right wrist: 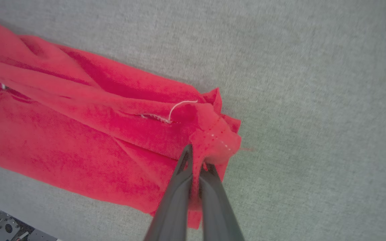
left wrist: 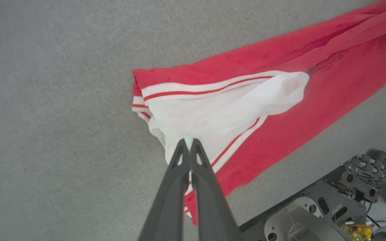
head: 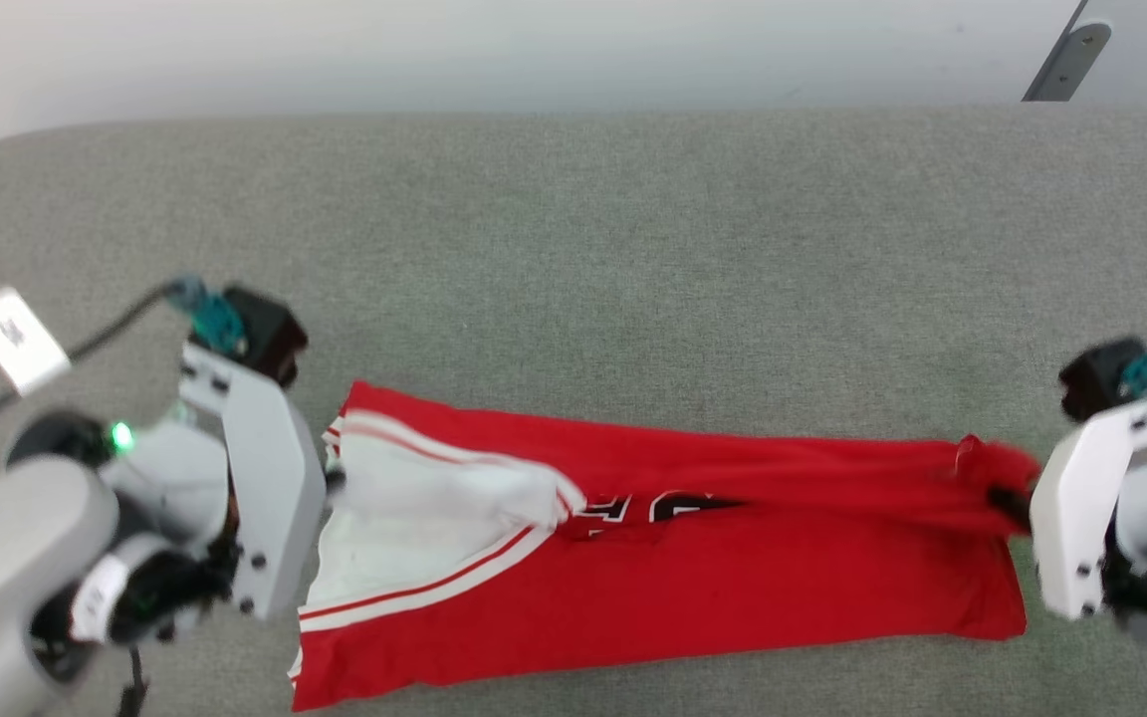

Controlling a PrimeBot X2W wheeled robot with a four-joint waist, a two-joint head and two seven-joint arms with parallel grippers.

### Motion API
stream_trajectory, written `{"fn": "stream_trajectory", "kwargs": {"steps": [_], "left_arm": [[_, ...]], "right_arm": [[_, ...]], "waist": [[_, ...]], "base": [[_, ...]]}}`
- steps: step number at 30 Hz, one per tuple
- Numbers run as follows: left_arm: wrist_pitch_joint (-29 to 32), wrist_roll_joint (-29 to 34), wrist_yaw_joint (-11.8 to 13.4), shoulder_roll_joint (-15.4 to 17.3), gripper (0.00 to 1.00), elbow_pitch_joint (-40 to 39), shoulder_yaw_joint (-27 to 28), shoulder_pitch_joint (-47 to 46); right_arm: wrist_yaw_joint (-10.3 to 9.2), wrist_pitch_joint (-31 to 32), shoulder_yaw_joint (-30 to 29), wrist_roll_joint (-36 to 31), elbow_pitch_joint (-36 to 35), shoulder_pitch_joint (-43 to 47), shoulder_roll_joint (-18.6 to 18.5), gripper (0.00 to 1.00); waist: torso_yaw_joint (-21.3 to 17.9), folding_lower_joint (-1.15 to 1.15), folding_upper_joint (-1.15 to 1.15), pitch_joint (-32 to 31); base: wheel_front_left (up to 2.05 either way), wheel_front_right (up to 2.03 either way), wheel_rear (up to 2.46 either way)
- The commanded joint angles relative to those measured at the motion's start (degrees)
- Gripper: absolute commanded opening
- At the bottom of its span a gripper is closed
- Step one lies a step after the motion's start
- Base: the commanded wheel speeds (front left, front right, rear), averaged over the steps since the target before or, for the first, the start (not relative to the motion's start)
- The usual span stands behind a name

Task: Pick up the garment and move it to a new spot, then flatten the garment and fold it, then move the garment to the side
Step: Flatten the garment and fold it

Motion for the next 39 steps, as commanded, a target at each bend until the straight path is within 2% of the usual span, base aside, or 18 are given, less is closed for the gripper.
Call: {"fn": "stream_trajectory", "kwargs": {"steps": [1, 7, 12, 13, 14, 15, 17, 18, 19, 24, 29, 32, 39], "left_arm": [[-0.4, -0.5, 0.4, 0.1, 0.0, 0.2, 0.0, 0.9], [-2.8, -2.9, -0.8, -2.8, 0.0, 4.5, -1.6, 5.7], [-4.8, -4.6, -3.5, -6.8, 0.0, 11.3, -2.2, 7.7], [-5.5, -4.6, -4.1, -7.5, 0.0, 12.8, -2.1, 7.9], [-6.2, -4.8, -4.6, -8.1, 0.05, 14.4, -1.9, 8.1], [-6.7, -4.9, -5.2, -8.7, 0.11, 15.7, -1.9, 8.3], [-7.8, -4.9, -6.2, -9.6, 0.48, 17.8, -1.9, 8.5], [-8.3, -4.7, -6.4, -10.0, 0.94, 18.7, -1.8, 8.6], [-8.8, -4.8, -6.7, -10.2, 1.0, 19.4, -1.7, 8.9], [-11.3, -5.0, -7.1, -10.4, 1.0, 20.4, -1.3, 10.3], [-16.5, -4.7, -6.3, -9.2, 1.0, 17.7, -0.3, 13.7], [-22.3, -3.5, -5.8, -8.3, 1.0, 15.7, 0.7, 16.5], [-40.2, -0.5, -4.7, -7.4, 1.0, 13.4, 4.2, 24.1]], "right_arm": [[-0.1, 0.0, -0.2, 0.0, -0.1, 0.9, 0.4, 0.0], [-0.1, -0.6, -0.4, -1.0, 2.0, 3.4, 2.5, 0.0], [-0.1, -2.4, 0.5, -1.8, 5.5, 1.7, 3.7, 0.0], [-0.1, -2.7, 0.7, -1.7, 6.0, 1.3, 3.9, 0.06], [-0.1, -3.1, 1.0, -1.6, 6.4, 1.0, 3.9, 0.19], [-0.1, -3.1, 1.3, -1.7, 6.8, 0.8, 3.9, 0.37], [-0.1, -3.2, 1.8, -1.4, 7.2, 0.3, 3.8, 0.73], [-0.1, -3.2, 2.0, -1.1, 7.2, 0.1, 3.7, 0.95], [-0.1, -3.2, 2.0, -1.1, 7.2, 0.0, 3.6, 1.0], [-0.1, -2.2, 1.5, 0.6, 5.9, 0.9, 3.2, 1.0], [-0.1, -1.6, -0.1, 1.2, 3.9, 3.1, 2.9, 1.0], [-0.1, -1.2, -2.1, 0.8, 3.8, 4.4, 3.0, 1.0], [-0.1, 1.2, -7.0, -1.3, 6.2, 6.4, 3.5, 1.0]], "waist": [[0.0, 0.0, 0.0, -0.1], [-0.2, 0.0, 0.0, -0.4], [-0.2, 0.0, 0.0, -0.8], [-0.2, 0.0, 0.0, -1.0], [-0.2, 0.0, 0.0, -1.2], [-0.1, 0.0, 0.0, -1.4], [0.0, 0.0, 0.0, -1.8], [0.1, 0.0, 0.0, -2.0], [0.3, 0.0, 0.0, -2.4], [1.2, 0.0, 0.0, -4.3], [2.1, 0.0, 0.0, -6.1], [2.7, 0.0, 0.0, -7.1], [4.8, 0.0, 0.0, -8.1]], "base": [[0.0, 0.0, 0.0], [0.0, 0.0, 0.0], [0.0, 0.0, 0.0], [0.0, 0.0, 0.0], [0.0, 0.0, 0.0], [0.0, 0.0, 0.0], [0.0, 0.0, 0.0], [0.0, 0.0, 0.0], [0.0, 0.0, 0.0], [0.0, 0.0, 0.0], [0.0, 0.0, 0.0], [0.0, 0.0, 0.0], [0.0, 0.0, 0.0]]}}
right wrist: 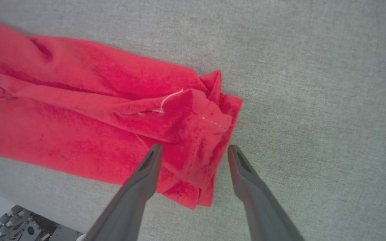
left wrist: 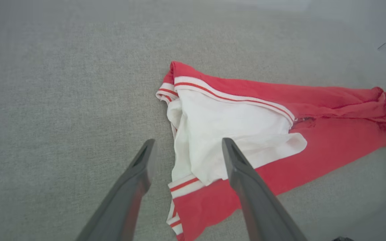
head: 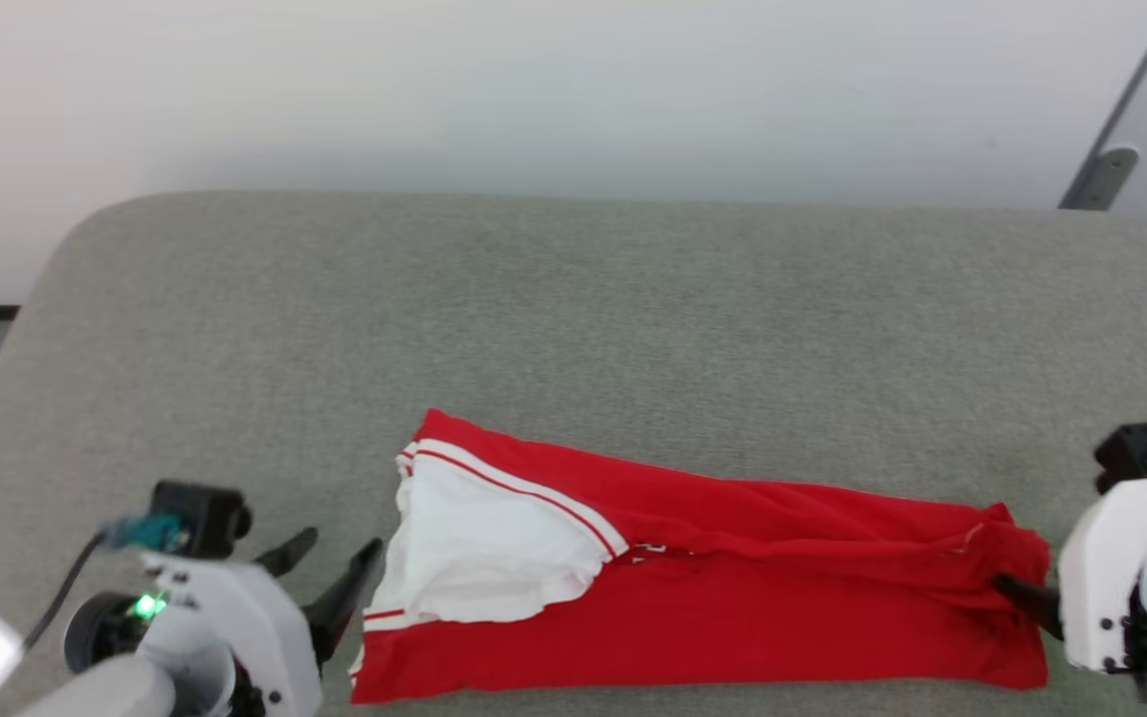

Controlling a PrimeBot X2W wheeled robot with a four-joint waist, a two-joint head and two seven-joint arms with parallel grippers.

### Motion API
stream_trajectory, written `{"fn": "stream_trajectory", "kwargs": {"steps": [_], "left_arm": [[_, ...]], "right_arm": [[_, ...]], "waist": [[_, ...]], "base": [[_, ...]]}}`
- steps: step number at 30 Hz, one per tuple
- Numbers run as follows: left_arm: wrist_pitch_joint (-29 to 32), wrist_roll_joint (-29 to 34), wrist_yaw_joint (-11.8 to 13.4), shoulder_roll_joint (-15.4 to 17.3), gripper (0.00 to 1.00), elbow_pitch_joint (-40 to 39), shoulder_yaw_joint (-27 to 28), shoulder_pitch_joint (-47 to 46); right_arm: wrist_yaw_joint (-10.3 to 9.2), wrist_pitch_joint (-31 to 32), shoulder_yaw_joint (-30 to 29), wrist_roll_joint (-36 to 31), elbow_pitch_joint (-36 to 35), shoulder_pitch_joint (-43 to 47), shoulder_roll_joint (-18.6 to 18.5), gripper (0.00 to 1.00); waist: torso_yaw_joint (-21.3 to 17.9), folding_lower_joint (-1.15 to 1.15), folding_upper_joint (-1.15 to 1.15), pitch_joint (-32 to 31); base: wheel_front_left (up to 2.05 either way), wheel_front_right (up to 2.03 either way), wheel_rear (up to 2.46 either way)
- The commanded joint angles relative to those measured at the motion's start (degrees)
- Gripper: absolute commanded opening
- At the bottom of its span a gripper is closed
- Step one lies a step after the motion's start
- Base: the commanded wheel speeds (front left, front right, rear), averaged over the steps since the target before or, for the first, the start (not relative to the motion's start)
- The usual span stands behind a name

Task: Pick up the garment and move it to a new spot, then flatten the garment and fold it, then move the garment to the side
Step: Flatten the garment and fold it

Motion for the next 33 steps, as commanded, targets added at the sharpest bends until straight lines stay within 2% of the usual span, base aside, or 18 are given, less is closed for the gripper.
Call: {"fn": "stream_trajectory", "kwargs": {"steps": [1, 6, 12, 17, 21, 22, 23, 24, 29, 30, 33], "left_arm": [[-2.2, 0.8, 0.2, -0.1, 1.0, -0.1, 0.7, 1.3], [-13.1, 2.4, 1.1, -0.3, 1.0, 0.9, 3.1, 5.8], [-16.7, 6.3, 1.6, -2.4, 1.0, 2.3, 8.6, 9.9], [-16.7, 12.9, 1.6, -7.7, 1.0, 2.3, 21.0, 15.5], [-16.7, 19.2, -0.2, -12.4, 1.0, 2.0, 30.4, 20.4], [-16.7, 20.5, -0.9, -13.2, 1.0, 2.1, 32.5, 21.5], [-16.7, 21.8, -1.6, -14.3, 1.0, 2.1, 34.6, 22.3], [-16.7, 22.8, -2.3, -15.6, 1.0, 2.4, 36.8, 23.2], [-16.7, 28.4, -6.1, -20.9, 1.0, 3.2, 45.6, 27.2], [-16.7, 28.4, -6.1, -20.9, 1.0, 3.2, 45.6, 27.2], [-16.7, 31.3, -8.2, -24.1, 1.0, 3.6, 50.3, 28.7]], "right_arm": [[-0.1, 0.4, -0.9, -0.5, 0.6, 0.7, 0.1, 1.0], [-0.1, 1.4, -3.9, -1.3, 3.9, 0.7, 0.7, 1.0], [-0.1, 0.1, -5.0, -1.2, 8.9, -0.6, 1.2, 1.0], [-0.1, -0.6, -4.4, -0.7, 13.7, -1.6, 2.0, 1.0], [-0.09, -1.0, -3.3, -0.2, 17.6, -2.1, 2.7, 1.0], [-0.09, -1.2, -2.9, -0.2, 18.2, -2.3, 2.7, 0.76], [-0.09, -1.6, -2.3, -0.3, 18.7, -2.5, 2.7, 0.22], [-0.08, -1.8, -1.7, 0.1, 19.1, -2.6, 2.7, 0.0], [-0.07, -3.9, -0.4, 1.9, 20.9, -3.6, 1.9, 0.0], [-0.07, -3.9, -0.4, 1.9, 20.9, -3.6, 1.9, 0.0], [-0.08, -4.5, -0.1, 3.1, 21.6, -4.3, 1.4, 0.0]], "waist": [[1.1, 0.0, 0.0, -0.4], [3.2, 0.0, 0.0, -0.3], [5.7, 0.0, 0.0, -0.2], [7.6, 0.0, 0.0, -0.3], [8.8, 0.0, 0.0, -0.7], [8.9, 0.0, 0.0, -0.7], [9.1, 0.0, 0.0, -0.8], [9.3, 0.0, 0.0, -0.9], [9.6, 0.0, 0.0, -1.1], [9.6, 0.0, 0.0, -1.1], [9.6, 0.0, 0.0, -1.0]], "base": [[0.0, 0.0, 0.0], [0.0, 0.0, 0.0], [0.0, 0.0, 0.0], [0.0, 0.0, 0.0], [0.0, 0.0, 0.0], [0.0, 0.0, 0.0], [0.0, 0.0, 0.0], [0.0, 0.0, 0.0], [0.0, 0.0, 0.0], [0.0, 0.0, 0.0], [0.0, 0.0, 0.0]]}}
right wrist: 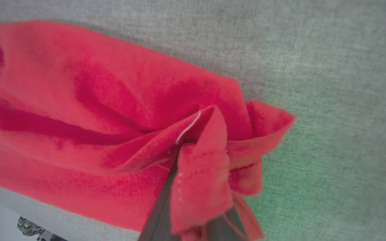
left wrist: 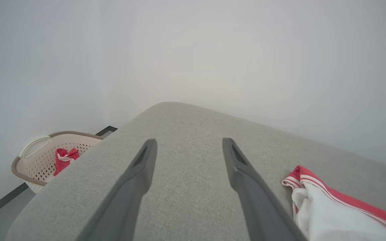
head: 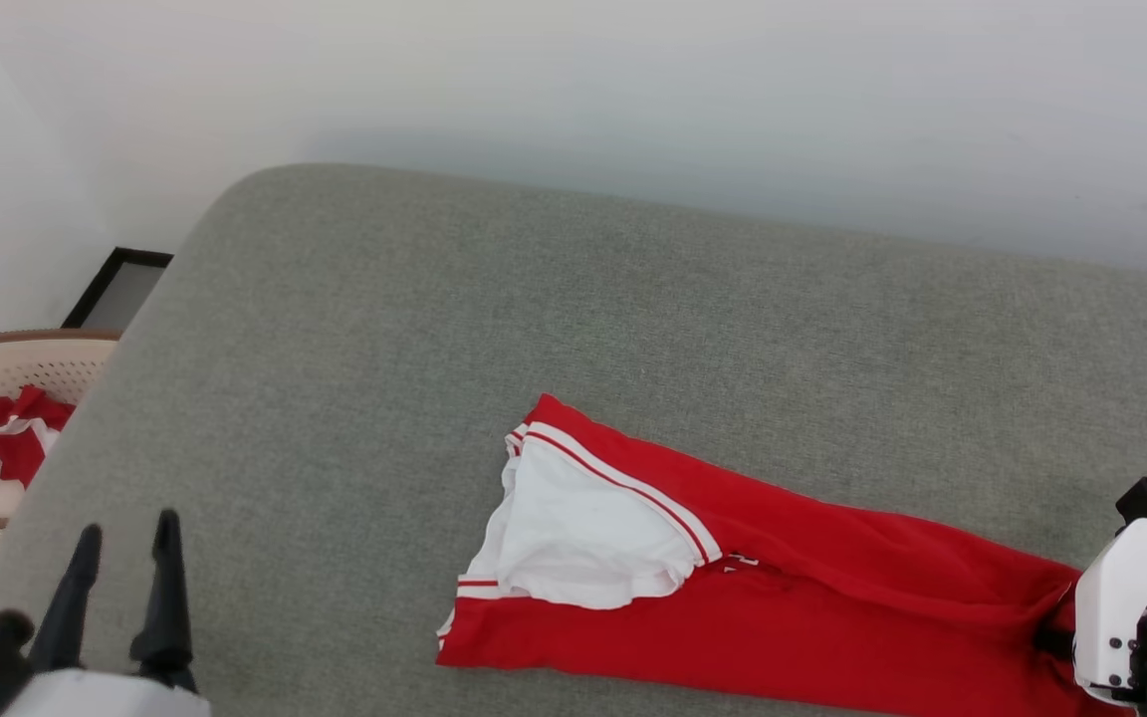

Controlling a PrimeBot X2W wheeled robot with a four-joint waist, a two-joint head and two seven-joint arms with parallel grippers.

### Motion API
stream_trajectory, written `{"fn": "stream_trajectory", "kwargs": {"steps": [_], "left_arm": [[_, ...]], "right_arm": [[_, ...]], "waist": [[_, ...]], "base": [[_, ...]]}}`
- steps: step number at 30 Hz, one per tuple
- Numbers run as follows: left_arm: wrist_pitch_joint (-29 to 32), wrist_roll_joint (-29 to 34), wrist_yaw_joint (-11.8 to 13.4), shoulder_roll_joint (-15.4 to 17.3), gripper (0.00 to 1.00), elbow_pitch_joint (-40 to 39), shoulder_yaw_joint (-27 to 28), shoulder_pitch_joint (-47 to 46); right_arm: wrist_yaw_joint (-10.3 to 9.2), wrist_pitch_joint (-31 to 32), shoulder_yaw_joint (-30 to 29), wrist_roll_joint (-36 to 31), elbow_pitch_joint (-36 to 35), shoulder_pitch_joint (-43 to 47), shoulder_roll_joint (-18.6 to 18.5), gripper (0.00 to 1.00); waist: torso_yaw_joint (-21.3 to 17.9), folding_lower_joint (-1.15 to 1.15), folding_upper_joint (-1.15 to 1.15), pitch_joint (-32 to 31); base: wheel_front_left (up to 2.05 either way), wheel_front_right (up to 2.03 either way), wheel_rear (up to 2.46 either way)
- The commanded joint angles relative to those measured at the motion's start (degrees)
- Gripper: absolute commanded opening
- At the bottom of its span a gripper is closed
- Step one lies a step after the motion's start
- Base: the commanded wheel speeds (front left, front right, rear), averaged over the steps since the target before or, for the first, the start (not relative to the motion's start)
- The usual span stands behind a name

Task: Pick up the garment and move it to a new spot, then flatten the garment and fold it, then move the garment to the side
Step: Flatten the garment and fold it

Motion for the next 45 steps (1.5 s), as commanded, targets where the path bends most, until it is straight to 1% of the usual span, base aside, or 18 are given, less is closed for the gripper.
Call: {"fn": "stream_trajectory", "kwargs": {"steps": [1, 5, 10, 13, 20, 23, 25, 28, 31, 33, 37, 40, 42, 45], "left_arm": [[0.0, 1.3, -1.1, -1.1, 1.0, 0.4, 1.5, 1.3], [0.0, 4.1, -3.8, -4.5, 1.0, 0.7, 6.3, 2.0], [0.0, 6.8, -6.8, -7.6, 1.0, 0.6, 10.5, 2.2], [0.0, 8.4, -8.1, -8.7, 1.0, 0.5, 12.2, 1.9], [0.0, 11.1, -10.0, -10.3, 1.0, 0.5, 14.5, 0.7], [0.0, 11.8, -10.5, -11.0, 1.0, 0.6, 15.4, 0.6], [0.0, 12.3, -10.7, -11.2, 1.0, 0.8, 15.8, 0.7], [0.0, 12.7, -11.0, -11.7, 1.0, 0.8, 16.5, 1.0], [0.0, 13.4, -11.1, -12.0, 1.0, 0.9, 17.1, 1.4], [0.0, 13.4, -11.2, -12.2, 1.0, 0.9, 17.4, 1.8], [0.0, 13.6, -11.4, -12.4, 1.0, 0.9, 17.9, 2.2], [0.0, 13.7, -11.5, -12.7, 1.0, 0.8, 17.6, 2.3], [0.0, 13.7, -11.4, -12.9, 1.0, 0.9, 17.1, 2.1], [0.0, 13.8, -11.4, -13.0, 1.0, 1.2, 16.2, 1.8]], "right_arm": [[-0.06, -0.4, 0.8, 0.5, 0.6, -0.4, 0.3, 0.0], [-0.09, -0.8, 0.7, 1.7, 0.7, -1.1, -1.0, 0.0], [-0.09, -2.0, -0.8, 2.3, 1.1, -1.4, -2.8, 0.0], [-0.09, -2.6, -1.7, 1.6, 1.3, -2.0, -4.6, 0.0], [-0.09, -3.8, -4.8, -0.9, 3.1, -3.5, -9.4, 0.0], [-0.09, -3.9, -5.6, -1.4, 3.8, -4.2, -10.3, 0.0], [-0.09, -3.6, -5.5, -0.7, 3.1, -4.5, -10.5, 0.0], [-0.08, -3.0, -4.6, 1.5, -0.5, -4.0, -9.9, 0.0], [-0.08, -1.7, -5.2, 5.6, -5.7, -2.3, -7.9, 0.0], [-0.08, -0.7, -5.1, 7.0, -9.9, -1.0, -6.8, 0.0], [-0.08, 1.6, -3.8, 8.1, -18.0, 1.3, -2.5, 0.0], [-0.07, 3.1, -1.5, 7.9, -22.9, 2.4, 1.0, 0.0], [-0.08, 3.5, 0.4, 7.1, -25.0, 2.3, 3.4, 0.0], [-0.08, 3.1, 3.8, 6.4, -25.7, 1.8, 7.4, 0.0]], "waist": [[-0.1, 0.0, 0.0, 0.1], [-0.6, 0.0, 0.0, 0.2], [-1.4, 0.0, 0.0, 0.4], [-2.1, 0.0, 0.0, 0.7], [-3.5, 0.0, 0.0, 1.4], [-4.1, 0.0, 0.0, 1.5], [-4.5, 0.0, 0.0, 1.5], [-5.0, 0.0, 0.0, 1.2], [-5.2, 0.0, 0.0, 0.7], [-5.3, 0.0, 0.0, 0.3], [-5.0, 0.0, 0.0, -0.5], [-4.3, 0.0, 0.0, -1.0], [-3.6, 0.0, 0.0, -1.3], [-2.3, 0.0, 0.0, -1.6]], "base": [[0.0, 0.0, 0.0], [0.0, 0.0, 0.0], [0.0, 0.0, 0.0], [0.0, 0.0, 0.0], [0.0, 0.0, 0.0], [0.0, 0.0, 0.0], [0.0, 0.0, 0.0], [0.0, 0.0, 0.0], [0.0, 0.0, 0.0], [0.0, 0.0, 0.0], [0.0, 0.0, 0.0], [0.0, 0.0, 0.0], [0.0, 0.0, 0.0], [0.0, 0.0, 0.0]]}}
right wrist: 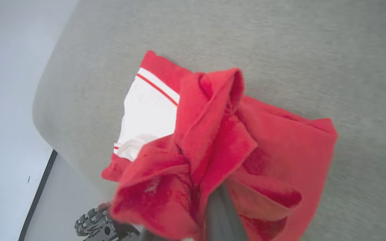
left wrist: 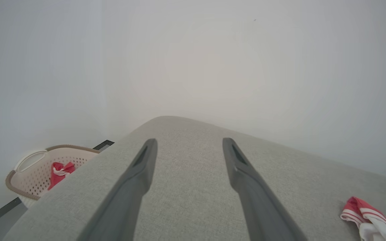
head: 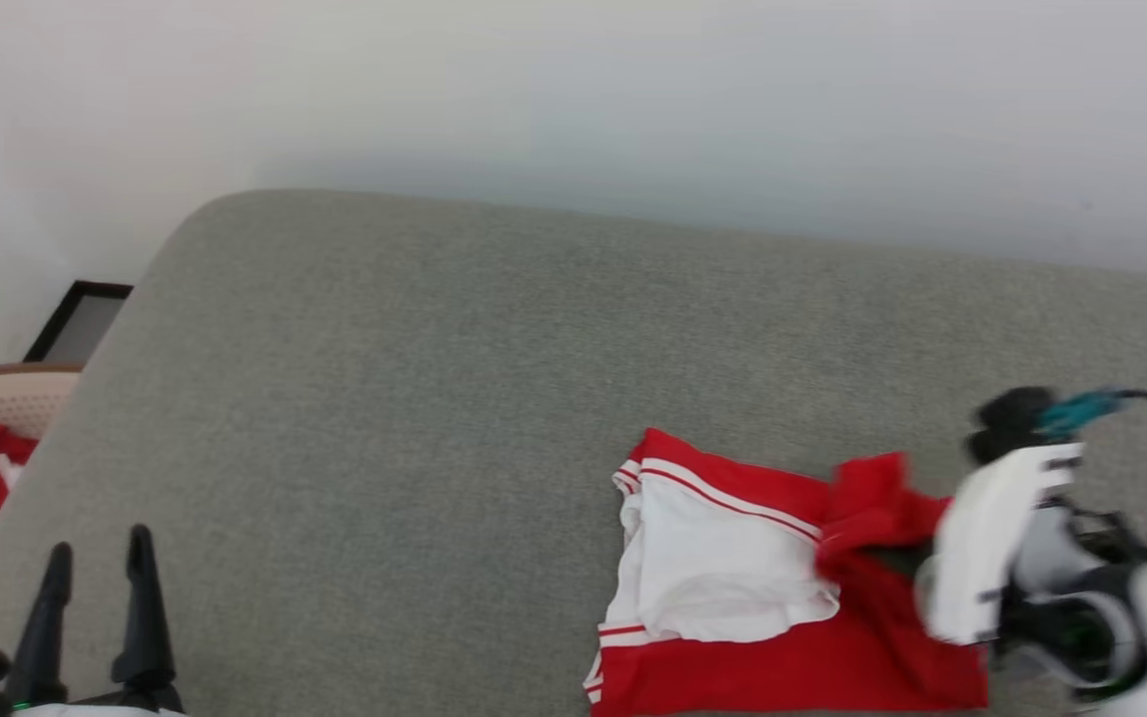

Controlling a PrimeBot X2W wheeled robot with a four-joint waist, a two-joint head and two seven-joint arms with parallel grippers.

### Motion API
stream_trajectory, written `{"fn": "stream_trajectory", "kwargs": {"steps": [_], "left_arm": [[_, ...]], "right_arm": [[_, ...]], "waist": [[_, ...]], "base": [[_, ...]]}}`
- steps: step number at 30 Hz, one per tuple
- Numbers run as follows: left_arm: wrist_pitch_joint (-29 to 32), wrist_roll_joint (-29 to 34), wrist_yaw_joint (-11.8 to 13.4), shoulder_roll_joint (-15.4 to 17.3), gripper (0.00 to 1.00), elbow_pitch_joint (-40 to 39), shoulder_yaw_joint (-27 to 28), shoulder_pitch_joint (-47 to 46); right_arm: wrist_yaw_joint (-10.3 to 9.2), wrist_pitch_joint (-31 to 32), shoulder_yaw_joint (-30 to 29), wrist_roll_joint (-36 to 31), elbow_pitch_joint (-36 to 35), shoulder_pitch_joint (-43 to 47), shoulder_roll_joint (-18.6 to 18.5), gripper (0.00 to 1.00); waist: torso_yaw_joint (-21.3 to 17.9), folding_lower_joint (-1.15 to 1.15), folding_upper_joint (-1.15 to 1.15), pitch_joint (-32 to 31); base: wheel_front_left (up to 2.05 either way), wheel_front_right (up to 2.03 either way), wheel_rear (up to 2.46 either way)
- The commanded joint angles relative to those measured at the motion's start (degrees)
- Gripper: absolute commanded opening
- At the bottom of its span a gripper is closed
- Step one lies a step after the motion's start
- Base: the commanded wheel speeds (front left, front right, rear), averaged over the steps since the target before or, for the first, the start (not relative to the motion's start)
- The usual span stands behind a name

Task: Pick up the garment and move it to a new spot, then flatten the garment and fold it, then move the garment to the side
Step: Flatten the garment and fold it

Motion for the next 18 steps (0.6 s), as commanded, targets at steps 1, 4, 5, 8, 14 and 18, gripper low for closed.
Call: {"fn": "stream_trajectory", "kwargs": {"steps": [1, 4, 5, 8, 14, 18], "left_arm": [[0.0, 0.2, -0.2, -0.1, 1.0, 0.1, -0.6, -0.3], [0.0, -0.1, -0.2, 0.0, 1.0, 0.4, -1.8, -1.0], [0.0, -0.2, -0.2, 0.0, 1.0, 0.6, -2.2, -1.2], [0.0, -0.3, -0.2, 0.3, 1.0, 1.0, -3.2, -1.9], [0.0, -0.6, -0.2, 0.3, 1.0, 1.8, -4.6, -3.2], [0.0, -0.5, -0.2, 0.1, 1.0, 2.3, -4.7, -3.7]], "right_arm": [[-0.08, -0.3, 2.2, -0.6, 0.3, -0.6, 2.2, 0.0], [-0.08, -1.9, 4.8, -1.3, 2.2, -1.7, 5.4, 0.0], [-0.08, -2.5, 5.5, -1.4, 3.2, -2.1, 6.5, 0.0], [-0.09, -4.8, 7.8, -3.0, 6.9, -4.0, 8.0, 0.0], [-0.08, -10.9, 11.1, -6.3, 17.1, -7.8, 9.8, 0.0], [-0.09, -14.8, 12.5, -7.5, 24.2, -10.5, 10.4, 0.11]], "waist": [[1.6, 0.0, 0.0, -0.5], [3.2, 0.0, 0.0, -0.4], [3.8, 0.0, 0.0, -0.4], [5.4, 0.0, 0.0, -0.2], [8.0, 0.0, 0.0, 0.1], [8.7, 0.0, 0.0, 0.2]], "base": [[0.0, 0.0, 0.0], [0.0, 0.0, 0.0], [0.0, 0.0, 0.0], [0.0, 0.0, 0.0], [0.0, 0.0, 0.0], [0.0, 0.0, 0.0]]}}
